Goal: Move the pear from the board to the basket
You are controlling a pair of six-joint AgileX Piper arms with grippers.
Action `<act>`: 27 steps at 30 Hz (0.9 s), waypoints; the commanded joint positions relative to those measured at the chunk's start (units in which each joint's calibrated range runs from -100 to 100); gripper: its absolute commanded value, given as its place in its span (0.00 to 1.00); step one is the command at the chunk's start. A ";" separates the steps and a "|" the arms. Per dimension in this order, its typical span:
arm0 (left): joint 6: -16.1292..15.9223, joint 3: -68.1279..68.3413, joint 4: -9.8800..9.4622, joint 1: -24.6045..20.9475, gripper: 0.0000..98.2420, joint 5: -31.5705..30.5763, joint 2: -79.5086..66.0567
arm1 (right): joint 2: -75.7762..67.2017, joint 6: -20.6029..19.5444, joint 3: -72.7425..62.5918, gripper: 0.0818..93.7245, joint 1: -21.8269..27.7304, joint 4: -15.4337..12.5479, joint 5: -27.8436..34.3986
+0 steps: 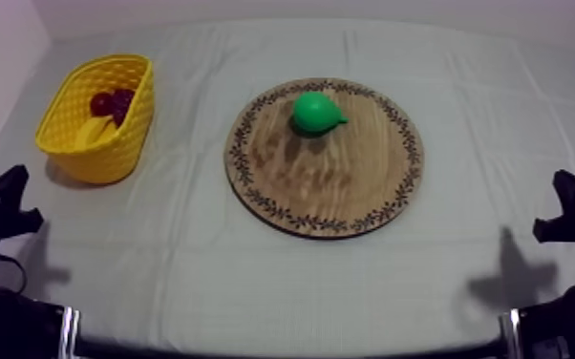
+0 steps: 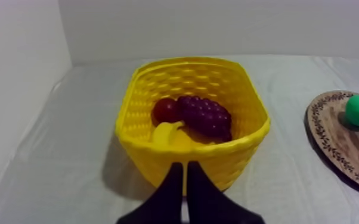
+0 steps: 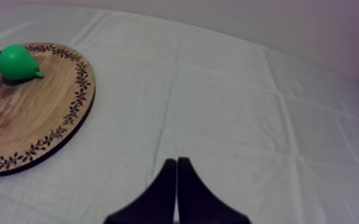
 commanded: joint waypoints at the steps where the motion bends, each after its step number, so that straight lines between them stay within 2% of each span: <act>1: -0.95 -0.01 -0.01 0.26 0.00 0.51 -0.03 | -0.05 0.00 0.05 0.00 -0.01 0.02 0.01; 10: 1.20 0.09 -0.13 0.33 0.00 0.44 -0.03 | -0.05 -0.01 0.05 0.00 -0.01 0.02 0.01; 17: 1.32 -0.16 -0.23 0.30 0.00 0.43 -0.03 | -0.05 0.00 0.05 0.00 -0.01 0.02 0.01; 23: 2.60 -4.17 -2.21 0.10 0.00 2.11 1.84 | -0.05 0.00 0.05 0.00 -0.01 0.02 0.01; 27: 2.93 -11.91 -2.37 -0.21 0.00 2.84 7.84 | -0.05 0.00 0.05 0.00 -0.01 0.02 0.01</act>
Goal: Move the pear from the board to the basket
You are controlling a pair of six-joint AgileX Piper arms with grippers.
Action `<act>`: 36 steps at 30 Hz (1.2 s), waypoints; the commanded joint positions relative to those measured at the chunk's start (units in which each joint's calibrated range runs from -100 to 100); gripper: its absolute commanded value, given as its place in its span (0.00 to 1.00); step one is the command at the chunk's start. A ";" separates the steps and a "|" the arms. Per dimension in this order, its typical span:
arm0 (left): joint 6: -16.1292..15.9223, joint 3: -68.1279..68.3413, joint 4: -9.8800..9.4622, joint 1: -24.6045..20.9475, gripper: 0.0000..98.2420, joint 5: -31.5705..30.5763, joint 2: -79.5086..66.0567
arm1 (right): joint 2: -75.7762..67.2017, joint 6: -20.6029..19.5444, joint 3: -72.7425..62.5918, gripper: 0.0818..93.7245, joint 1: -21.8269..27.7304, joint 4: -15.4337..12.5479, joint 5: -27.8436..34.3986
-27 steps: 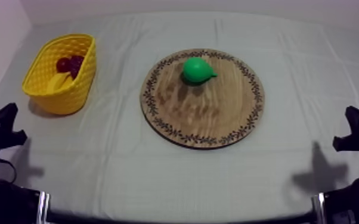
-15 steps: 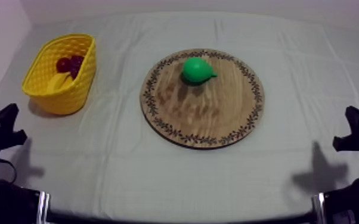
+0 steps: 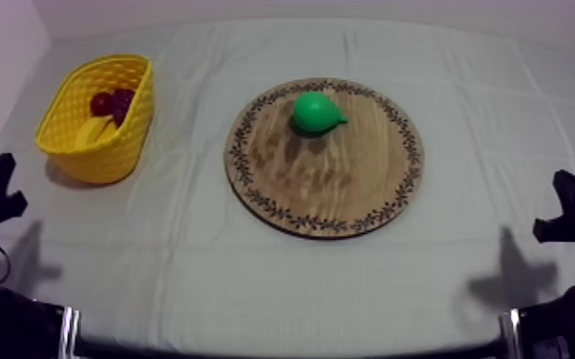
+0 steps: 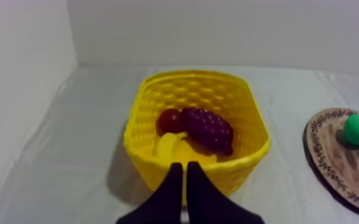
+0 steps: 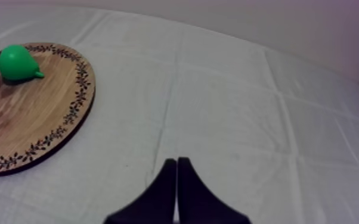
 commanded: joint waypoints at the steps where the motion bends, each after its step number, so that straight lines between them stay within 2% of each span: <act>1: 0.20 -6.81 0.01 -0.03 0.00 0.37 5.09 | -0.05 0.00 0.05 0.00 -0.01 0.02 0.01; 8: -0.52 -24.31 0.94 0.50 0.00 3.52 21.45 | -0.05 0.00 0.05 0.00 -0.01 0.02 0.01; 14: -3.32 -36.73 2.38 1.30 0.00 4.38 35.25 | -0.05 0.00 0.05 0.00 -0.01 0.02 0.01; 25: -7.56 -56.86 3.74 7.16 0.00 6.56 58.39 | -0.05 0.00 0.05 0.00 -0.01 0.02 0.01; 36: -8.96 -84.62 4.85 13.84 0.00 19.45 79.07 | -0.05 0.00 0.05 0.00 -0.01 0.02 0.01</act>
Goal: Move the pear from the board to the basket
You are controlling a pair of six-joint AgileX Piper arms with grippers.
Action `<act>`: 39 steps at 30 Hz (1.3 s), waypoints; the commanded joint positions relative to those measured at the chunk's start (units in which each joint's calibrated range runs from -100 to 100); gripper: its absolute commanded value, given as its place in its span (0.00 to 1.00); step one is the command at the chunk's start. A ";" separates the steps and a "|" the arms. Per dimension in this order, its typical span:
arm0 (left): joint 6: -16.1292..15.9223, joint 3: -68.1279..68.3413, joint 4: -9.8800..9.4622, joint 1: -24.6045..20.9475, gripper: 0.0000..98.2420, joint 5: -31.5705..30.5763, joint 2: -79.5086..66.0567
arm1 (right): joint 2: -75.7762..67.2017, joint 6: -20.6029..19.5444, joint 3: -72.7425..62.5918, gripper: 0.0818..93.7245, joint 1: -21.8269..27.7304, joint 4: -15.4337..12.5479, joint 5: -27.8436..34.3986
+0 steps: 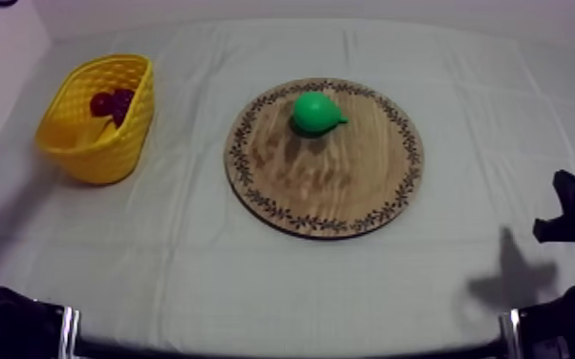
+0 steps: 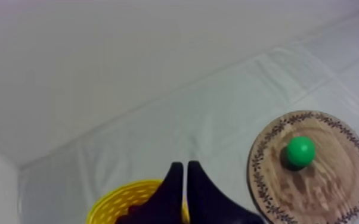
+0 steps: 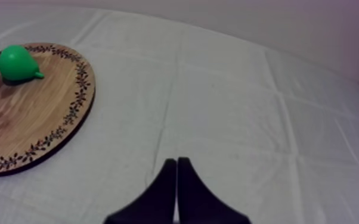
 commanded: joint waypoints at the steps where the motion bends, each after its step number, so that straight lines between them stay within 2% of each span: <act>1: -0.38 -10.89 0.12 1.49 0.00 1.86 6.45 | -0.05 0.02 0.05 0.00 -0.01 0.02 0.05; 13: -4.30 -25.96 -0.33 7.57 0.00 2.02 22.68 | -0.05 0.02 0.05 0.00 -0.01 0.02 0.05; 16: -4.87 -27.36 -1.12 9.07 0.00 1.26 25.96 | -0.05 0.02 0.05 0.00 -0.01 0.02 0.05; 22: -4.76 -29.62 -3.64 12.50 0.00 1.71 31.42 | -0.05 0.02 0.05 0.00 -0.01 0.02 0.05; 28: -4.73 -29.49 -5.18 15.26 0.00 4.95 35.15 | -0.05 0.02 0.05 0.00 -0.01 0.02 0.05; 39: -4.93 -28.45 -5.55 17.01 0.00 7.07 38.99 | -0.05 0.02 0.05 0.00 -0.01 0.02 0.05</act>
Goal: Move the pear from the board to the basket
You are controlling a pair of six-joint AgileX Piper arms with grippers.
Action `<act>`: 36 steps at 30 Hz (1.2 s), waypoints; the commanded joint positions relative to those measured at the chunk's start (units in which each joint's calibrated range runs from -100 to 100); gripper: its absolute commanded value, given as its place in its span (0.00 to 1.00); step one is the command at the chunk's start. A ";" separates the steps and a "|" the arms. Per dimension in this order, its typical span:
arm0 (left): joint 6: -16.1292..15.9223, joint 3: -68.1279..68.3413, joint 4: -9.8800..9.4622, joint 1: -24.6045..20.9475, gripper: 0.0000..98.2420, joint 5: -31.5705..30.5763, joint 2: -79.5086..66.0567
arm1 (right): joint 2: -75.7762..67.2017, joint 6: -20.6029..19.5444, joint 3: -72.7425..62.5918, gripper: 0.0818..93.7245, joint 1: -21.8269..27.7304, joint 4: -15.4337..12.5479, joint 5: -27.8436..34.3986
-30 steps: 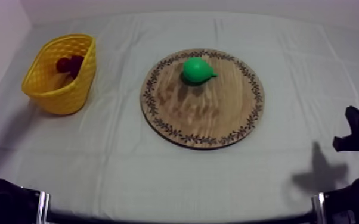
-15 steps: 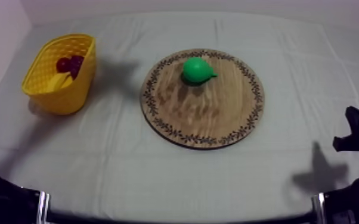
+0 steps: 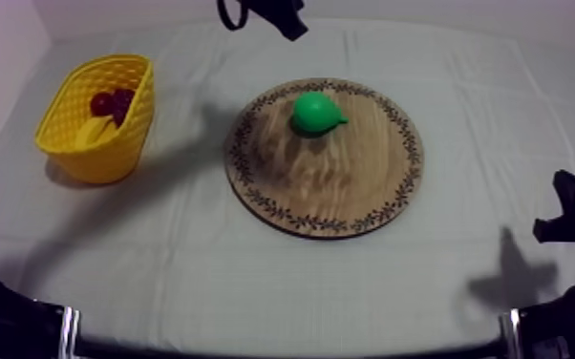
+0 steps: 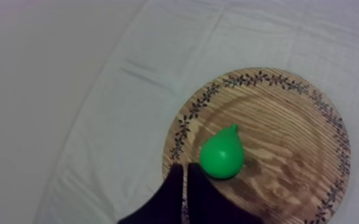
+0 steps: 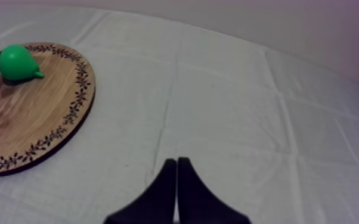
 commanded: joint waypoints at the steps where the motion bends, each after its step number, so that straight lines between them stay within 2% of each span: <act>1: -0.40 -0.55 0.09 0.03 0.00 0.63 0.43 | -0.05 0.02 0.05 0.00 -0.01 0.02 -0.01; 4: -1.27 -1.85 0.16 0.05 0.02 2.11 1.19 | -0.05 0.02 0.05 0.00 -0.01 0.02 -0.01; 6: -0.89 -2.74 0.18 -0.10 0.09 2.94 1.54 | -0.05 0.02 0.05 0.00 -0.01 0.02 -0.01; 10: 0.81 -3.55 0.21 -0.78 0.39 3.84 1.90 | -0.05 0.02 0.05 0.00 -0.01 0.02 -0.01; 14: 0.90 -3.87 -0.06 -1.32 0.71 7.09 2.18 | -0.05 0.02 0.05 0.00 -0.01 0.02 -0.01; 16: 0.98 -4.48 -0.57 -1.35 0.83 9.49 2.29 | -0.05 0.02 0.05 0.00 -0.01 0.02 -0.01; 18: 1.01 -5.07 -1.03 -1.29 0.90 11.79 2.36 | -0.05 0.02 0.05 0.00 -0.01 0.02 -0.01; 25: 0.22 -4.66 -1.48 -1.15 0.96 14.31 2.43 | -0.05 0.02 0.05 0.00 -0.01 0.02 -0.01; 36: -0.48 -1.26 -1.40 -0.74 0.94 10.31 6.83 | -0.05 0.02 0.05 0.00 -0.01 0.02 -0.01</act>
